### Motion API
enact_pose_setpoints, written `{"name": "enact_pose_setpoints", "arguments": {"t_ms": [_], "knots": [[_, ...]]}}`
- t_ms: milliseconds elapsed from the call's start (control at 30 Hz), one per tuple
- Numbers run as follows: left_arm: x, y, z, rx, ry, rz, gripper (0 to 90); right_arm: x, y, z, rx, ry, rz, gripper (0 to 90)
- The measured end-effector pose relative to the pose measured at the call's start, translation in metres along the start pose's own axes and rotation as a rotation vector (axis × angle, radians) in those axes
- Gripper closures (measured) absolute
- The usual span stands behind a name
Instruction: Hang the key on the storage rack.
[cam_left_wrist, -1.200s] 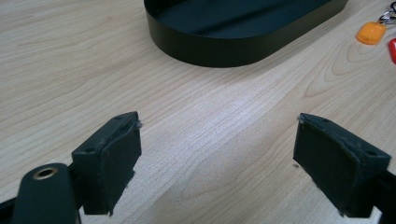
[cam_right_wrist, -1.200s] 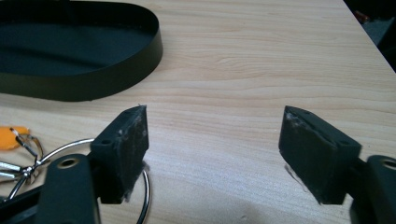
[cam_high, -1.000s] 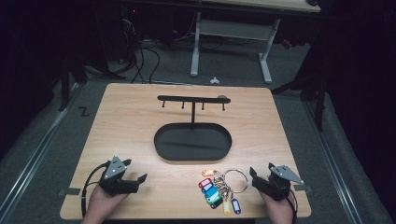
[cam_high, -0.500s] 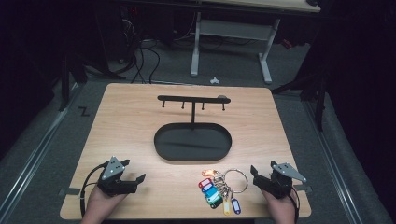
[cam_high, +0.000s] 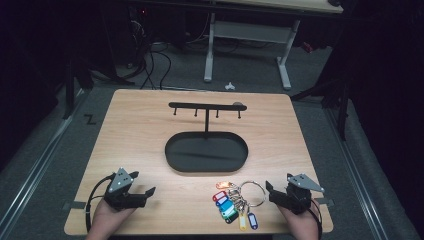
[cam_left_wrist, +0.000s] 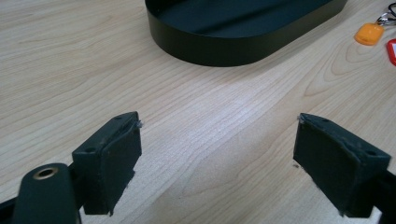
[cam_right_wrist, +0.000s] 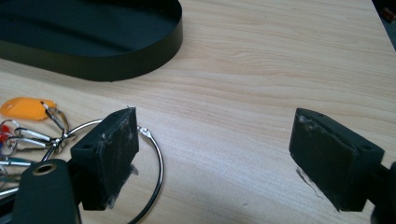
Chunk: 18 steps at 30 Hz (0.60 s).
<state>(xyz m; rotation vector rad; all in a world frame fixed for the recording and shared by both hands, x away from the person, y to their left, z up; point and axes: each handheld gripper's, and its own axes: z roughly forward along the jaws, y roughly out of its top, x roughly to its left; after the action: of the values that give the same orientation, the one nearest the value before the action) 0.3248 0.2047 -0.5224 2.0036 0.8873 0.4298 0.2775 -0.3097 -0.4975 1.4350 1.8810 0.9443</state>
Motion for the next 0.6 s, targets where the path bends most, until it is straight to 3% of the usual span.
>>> {"name": "enact_pose_setpoints", "arguments": {"t_ms": [367,600], "knots": [[-0.002,0.001,0.0,-0.01,-0.011,0.004,15.4,-0.009,0.007,-0.003,0.044,0.033,0.007,19.0],[-0.002,0.001,-0.001,-0.011,-0.011,0.001,15.1,-0.018,0.011,-0.004,0.153,0.034,-0.02,18.4]]}}
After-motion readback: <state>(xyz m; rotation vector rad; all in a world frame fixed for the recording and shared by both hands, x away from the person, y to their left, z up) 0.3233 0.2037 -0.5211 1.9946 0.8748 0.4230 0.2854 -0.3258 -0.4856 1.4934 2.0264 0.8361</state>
